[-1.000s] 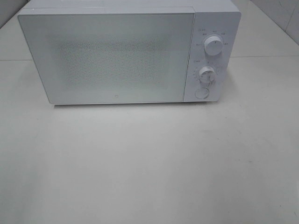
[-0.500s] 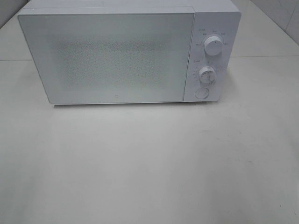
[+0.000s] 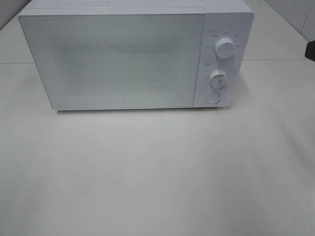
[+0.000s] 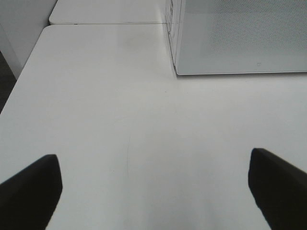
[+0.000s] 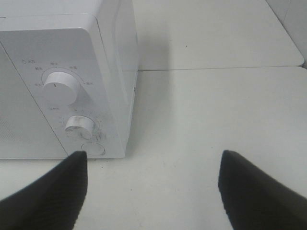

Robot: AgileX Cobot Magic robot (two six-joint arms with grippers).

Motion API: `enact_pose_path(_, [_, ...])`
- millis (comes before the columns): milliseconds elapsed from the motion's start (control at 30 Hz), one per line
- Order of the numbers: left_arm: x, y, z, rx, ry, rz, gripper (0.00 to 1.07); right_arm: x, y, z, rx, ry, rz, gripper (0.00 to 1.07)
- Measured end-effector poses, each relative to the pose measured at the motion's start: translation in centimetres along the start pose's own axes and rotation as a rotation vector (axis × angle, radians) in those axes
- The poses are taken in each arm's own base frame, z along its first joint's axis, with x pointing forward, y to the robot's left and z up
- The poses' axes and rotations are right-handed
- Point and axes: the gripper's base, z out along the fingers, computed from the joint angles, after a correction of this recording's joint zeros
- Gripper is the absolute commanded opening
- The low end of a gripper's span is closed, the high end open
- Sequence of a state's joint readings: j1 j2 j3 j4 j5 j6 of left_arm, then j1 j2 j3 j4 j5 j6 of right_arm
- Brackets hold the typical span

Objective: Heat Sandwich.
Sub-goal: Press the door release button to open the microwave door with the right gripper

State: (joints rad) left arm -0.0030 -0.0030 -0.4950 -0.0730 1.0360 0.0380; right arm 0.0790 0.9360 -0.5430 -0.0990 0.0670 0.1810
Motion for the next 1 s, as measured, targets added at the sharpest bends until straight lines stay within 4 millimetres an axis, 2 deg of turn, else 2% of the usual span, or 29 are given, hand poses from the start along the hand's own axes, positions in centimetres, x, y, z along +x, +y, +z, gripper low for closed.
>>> enact_pose_path(100, [0.0,0.0,0.0,0.000,0.000,0.000,1.01,0.1,0.1,1.8,-0.009,-0.007,-0.001,0.74])
enact_pose_path(300, [0.0,0.0,0.0,0.000,0.000,0.000,1.01,0.6,0.3,3.5,-0.035,-0.084,-0.001,0.74])
enact_pose_path(633, [0.0,0.0,0.0,0.000,0.000,0.000,1.01,4.0,0.0,5.7,-0.012,-0.104,0.037,0.75])
enact_pose_path(733, [0.0,0.0,0.0,0.000,0.000,0.000,1.01,4.8,0.4,6.0,-0.015,-0.100,0.015,0.76])
enact_pose_path(867, [0.0,0.0,0.0,0.000,0.000,0.000,1.01,6.4,2.3,7.0,-0.029,-0.094,-0.035,0.78])
enact_pose_path(1000, [0.0,0.0,0.0,0.000,0.000,0.000,1.01,7.2,3.4,7.6,-0.033,-0.093,-0.064,0.78])
